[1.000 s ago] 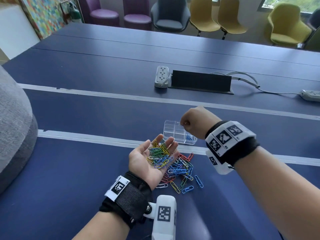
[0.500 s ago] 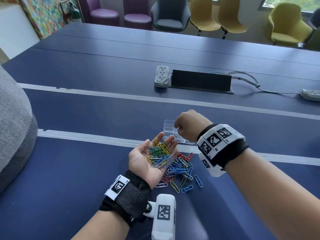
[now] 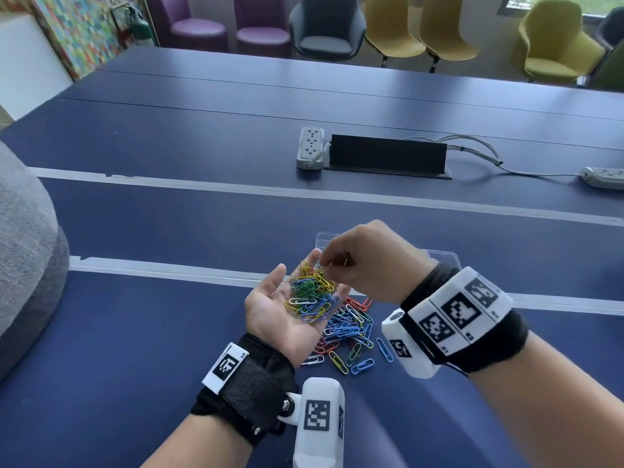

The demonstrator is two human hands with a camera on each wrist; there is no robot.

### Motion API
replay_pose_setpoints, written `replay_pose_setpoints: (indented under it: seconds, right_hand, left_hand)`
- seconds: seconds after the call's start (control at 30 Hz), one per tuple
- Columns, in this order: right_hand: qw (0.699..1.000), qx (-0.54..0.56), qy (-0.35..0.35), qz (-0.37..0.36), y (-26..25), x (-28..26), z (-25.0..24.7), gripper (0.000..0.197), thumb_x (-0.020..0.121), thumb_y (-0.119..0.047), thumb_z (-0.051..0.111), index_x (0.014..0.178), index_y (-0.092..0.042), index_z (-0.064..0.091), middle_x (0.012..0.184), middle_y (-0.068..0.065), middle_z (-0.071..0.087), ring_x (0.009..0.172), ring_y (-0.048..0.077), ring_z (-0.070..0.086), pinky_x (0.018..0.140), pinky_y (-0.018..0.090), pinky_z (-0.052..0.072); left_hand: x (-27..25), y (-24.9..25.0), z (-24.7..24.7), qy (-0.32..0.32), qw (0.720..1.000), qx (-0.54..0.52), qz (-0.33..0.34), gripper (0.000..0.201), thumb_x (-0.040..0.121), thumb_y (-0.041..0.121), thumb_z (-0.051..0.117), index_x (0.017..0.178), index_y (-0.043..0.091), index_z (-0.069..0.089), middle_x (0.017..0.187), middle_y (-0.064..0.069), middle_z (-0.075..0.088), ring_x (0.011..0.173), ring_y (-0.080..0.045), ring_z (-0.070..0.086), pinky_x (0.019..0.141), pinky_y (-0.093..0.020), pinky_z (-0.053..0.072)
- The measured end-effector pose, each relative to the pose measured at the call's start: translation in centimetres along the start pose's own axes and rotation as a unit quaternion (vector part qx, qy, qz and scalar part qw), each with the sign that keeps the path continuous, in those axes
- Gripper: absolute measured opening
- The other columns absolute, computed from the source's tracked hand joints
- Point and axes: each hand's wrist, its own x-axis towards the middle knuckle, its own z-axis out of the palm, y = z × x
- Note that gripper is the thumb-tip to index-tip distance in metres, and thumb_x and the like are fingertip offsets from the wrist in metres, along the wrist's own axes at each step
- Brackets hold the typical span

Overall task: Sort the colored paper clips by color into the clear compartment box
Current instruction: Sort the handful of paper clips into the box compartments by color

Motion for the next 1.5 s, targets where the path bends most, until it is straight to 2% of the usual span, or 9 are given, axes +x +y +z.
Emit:
replay_pose_setpoints:
  seconds: [0.23, 0.43, 0.57, 0.7, 0.83, 1.03, 1.2, 1.33, 1.5]
  right_hand:
    - [0.999, 0.030, -0.020, 0.033, -0.2, 0.3, 1.3, 0.030, 0.073, -0.015, 0.063, 0.098, -0.028, 0.070, 0.077, -0.008, 0.070, 0.070, 0.007, 0.059, 0.074, 0.027, 0.053]
    - [0.993, 0.110, 0.018, 0.027, 0.2, 0.1, 0.9, 0.022, 0.074, -0.013, 0.061, 0.088, -0.026, 0.071, 0.064, -0.011, 0.060, 0.058, 0.005, 0.056, 0.064, 0.021, 0.049]
    - [0.992, 0.109, 0.057, 0.028, 0.5, 0.7, 0.8, 0.027, 0.076, -0.008, 0.057, 0.089, -0.024, 0.073, 0.068, -0.009, 0.056, 0.061, 0.005, 0.051, 0.064, 0.014, 0.040]
    - [0.999, 0.042, 0.010, 0.000, 0.0, 1.7, 0.7, 0.031, 0.080, -0.007, 0.055, 0.101, -0.023, 0.072, 0.088, -0.002, 0.060, 0.074, 0.010, 0.049, 0.074, 0.021, 0.041]
    - [0.999, -0.004, -0.043, -0.028, -0.9, 2.4, 0.8, 0.033, 0.082, -0.008, 0.052, 0.103, -0.025, 0.071, 0.103, -0.003, 0.068, 0.080, 0.008, 0.051, 0.076, 0.016, 0.038]
    - [0.998, 0.008, -0.045, -0.033, -0.9, 2.8, 0.9, 0.028, 0.076, -0.005, 0.059, 0.094, -0.022, 0.072, 0.073, -0.006, 0.064, 0.068, 0.010, 0.055, 0.065, 0.018, 0.043]
    - [0.997, 0.066, -0.023, -0.026, -0.1, 2.9, -0.3, 0.023, 0.081, -0.009, 0.062, 0.097, -0.023, 0.070, 0.074, -0.009, 0.060, 0.064, 0.006, 0.055, 0.063, 0.015, 0.043]
    - [0.995, 0.046, -0.087, -0.027, 0.0, 2.3, -0.3, 0.023, 0.083, -0.015, 0.063, 0.103, -0.024, 0.067, 0.077, -0.008, 0.059, 0.063, -0.001, 0.052, 0.063, 0.012, 0.040]
    - [0.993, -0.004, -0.115, -0.015, -0.1, 1.9, 0.4, 0.023, 0.080, -0.010, 0.063, 0.098, -0.023, 0.068, 0.075, -0.010, 0.059, 0.073, 0.016, 0.062, 0.069, 0.024, 0.048]
  left_hand:
    - [-0.1, -0.3, 0.4, 0.004, 1.000, 0.005, 0.012, 0.032, 0.076, 0.015, 0.043, 0.081, 0.003, 0.073, 0.093, -0.019, 0.070, 0.083, -0.032, 0.066, 0.081, -0.046, 0.053]
    - [-0.2, -0.5, 0.5, -0.010, 1.000, -0.010, 0.017, 0.041, 0.072, 0.006, 0.037, 0.088, 0.001, 0.074, 0.097, -0.019, 0.072, 0.078, -0.032, 0.070, 0.071, -0.051, 0.057]
    - [-0.1, -0.7, 0.5, -0.014, 1.000, -0.026, -0.002, 0.058, 0.070, 0.004, 0.030, 0.120, -0.003, 0.062, 0.121, -0.024, 0.063, 0.102, -0.037, 0.064, 0.082, -0.056, 0.053]
    - [-0.2, -1.0, 0.8, 0.002, 1.000, -0.015, -0.017, 0.048, 0.071, 0.002, 0.030, 0.093, -0.003, 0.073, 0.108, -0.026, 0.068, 0.096, -0.039, 0.067, 0.081, -0.061, 0.049]
    - [-0.4, -0.9, 1.2, 0.030, 0.999, -0.006, -0.033, 0.043, 0.070, 0.002, 0.033, 0.099, -0.001, 0.066, 0.113, -0.027, 0.065, 0.107, -0.041, 0.059, 0.075, -0.064, 0.049]
    - [-0.4, -0.7, 1.2, 0.018, 1.000, -0.004, -0.020, 0.042, 0.071, 0.002, 0.032, 0.097, -0.002, 0.065, 0.111, -0.026, 0.064, 0.105, -0.041, 0.058, 0.081, -0.060, 0.050]
    - [-0.4, -0.6, 1.3, 0.014, 1.000, -0.002, -0.007, 0.042, 0.072, 0.002, 0.031, 0.098, -0.004, 0.064, 0.110, -0.026, 0.066, 0.104, -0.041, 0.062, 0.097, -0.054, 0.042]
    - [-0.2, -0.6, 1.0, 0.014, 1.000, 0.005, -0.013, 0.052, 0.072, 0.003, 0.031, 0.114, -0.002, 0.061, 0.119, -0.026, 0.063, 0.112, -0.040, 0.058, 0.093, -0.053, 0.049]
    - [-0.1, -0.5, 1.0, 0.010, 1.000, 0.008, -0.008, 0.049, 0.070, 0.005, 0.033, 0.105, 0.000, 0.066, 0.109, -0.022, 0.068, 0.099, -0.037, 0.061, 0.080, -0.052, 0.053]
